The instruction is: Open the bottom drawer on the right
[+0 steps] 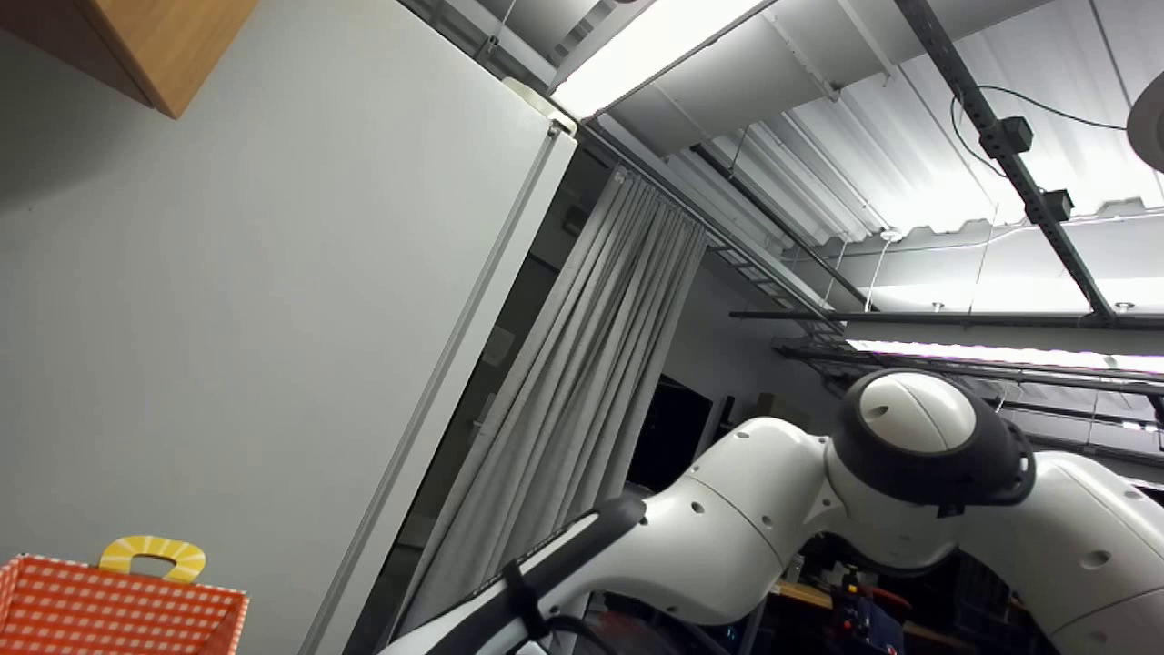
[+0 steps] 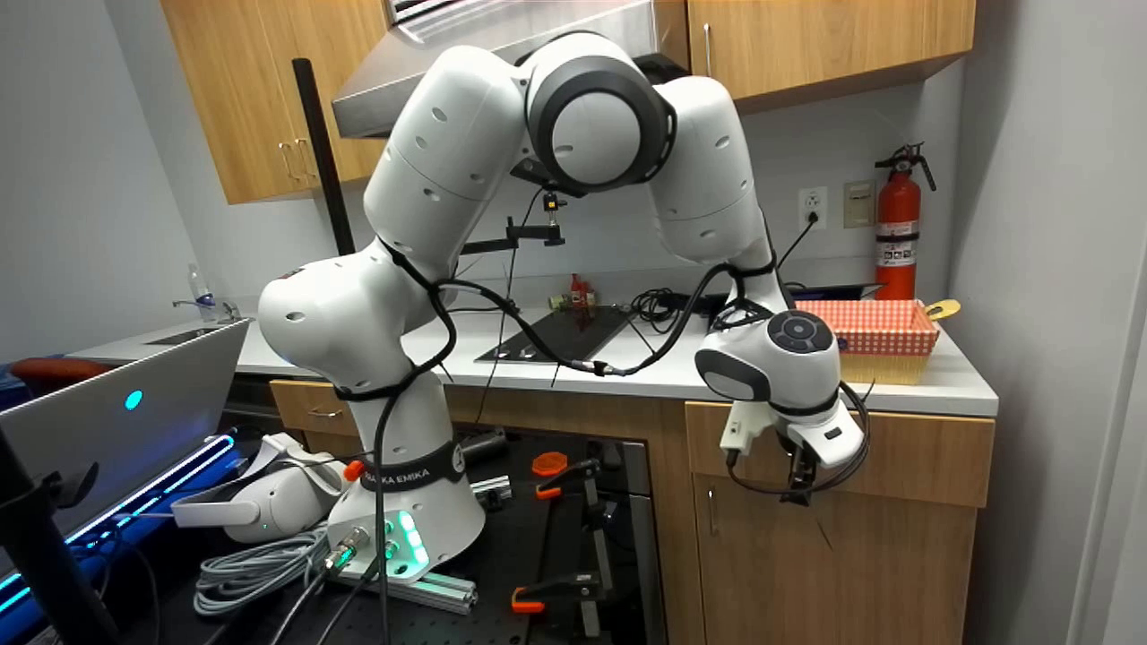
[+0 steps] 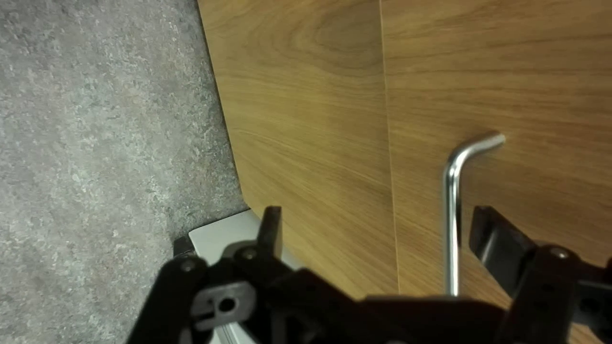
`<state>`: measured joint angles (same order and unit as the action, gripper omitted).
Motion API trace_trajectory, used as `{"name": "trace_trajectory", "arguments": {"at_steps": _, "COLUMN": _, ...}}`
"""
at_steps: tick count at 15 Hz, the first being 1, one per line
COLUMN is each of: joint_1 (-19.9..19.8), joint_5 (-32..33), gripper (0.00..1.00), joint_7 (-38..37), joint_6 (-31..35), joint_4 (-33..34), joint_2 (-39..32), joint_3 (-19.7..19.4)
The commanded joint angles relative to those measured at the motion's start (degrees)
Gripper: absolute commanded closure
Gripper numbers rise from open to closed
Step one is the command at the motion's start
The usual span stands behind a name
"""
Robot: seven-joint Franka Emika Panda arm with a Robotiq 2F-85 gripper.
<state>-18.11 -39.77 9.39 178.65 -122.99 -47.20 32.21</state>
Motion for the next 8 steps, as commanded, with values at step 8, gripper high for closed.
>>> {"name": "trace_trajectory", "arguments": {"at_steps": 8, "joint_1": 2.12, "joint_5": 9.69, "gripper": 0.0, "joint_7": -2.78, "joint_6": -1.81, "joint_4": 1.11, "joint_2": -0.58, "joint_3": -6.92}}
